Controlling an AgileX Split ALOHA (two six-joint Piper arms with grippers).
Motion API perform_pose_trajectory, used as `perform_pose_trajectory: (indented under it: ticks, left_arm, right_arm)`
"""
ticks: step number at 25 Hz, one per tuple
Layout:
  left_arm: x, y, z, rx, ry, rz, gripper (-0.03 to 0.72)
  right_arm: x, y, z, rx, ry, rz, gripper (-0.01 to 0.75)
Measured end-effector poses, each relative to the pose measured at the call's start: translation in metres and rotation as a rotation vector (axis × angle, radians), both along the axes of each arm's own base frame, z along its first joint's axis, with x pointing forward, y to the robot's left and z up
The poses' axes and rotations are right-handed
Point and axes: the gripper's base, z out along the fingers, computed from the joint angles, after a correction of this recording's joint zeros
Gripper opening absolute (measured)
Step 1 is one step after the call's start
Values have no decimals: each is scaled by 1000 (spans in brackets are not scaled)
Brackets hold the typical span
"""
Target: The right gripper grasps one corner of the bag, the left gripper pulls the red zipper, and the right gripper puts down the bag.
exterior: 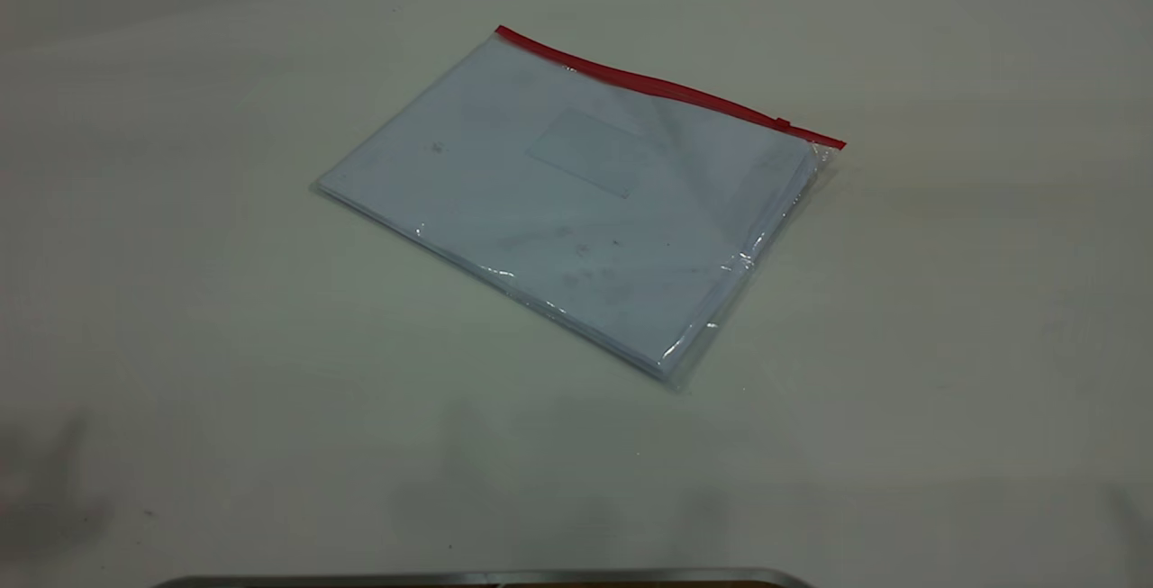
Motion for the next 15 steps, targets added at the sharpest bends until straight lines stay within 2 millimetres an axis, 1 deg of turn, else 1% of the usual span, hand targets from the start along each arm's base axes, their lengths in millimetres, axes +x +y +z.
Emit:
perform_pose_trajectory:
  ticks: [5,7,11,15]
  left_arm:
    - [68,-1,-15,-7,27,-33,590]
    - [92,-1,-26,13,48,-76,590]
    - [128,-5,-56,28,95,-171,590]
    - [156,-9,-85,29,149,-281,589]
  right_arm:
    - [47,3,-23,-17,121,49,529]
    - [67,4,-36,-20,172,66,529]
    - [104,6,-68,-39,249,97,529]
    - [136,7,-108,3,312,58,529]
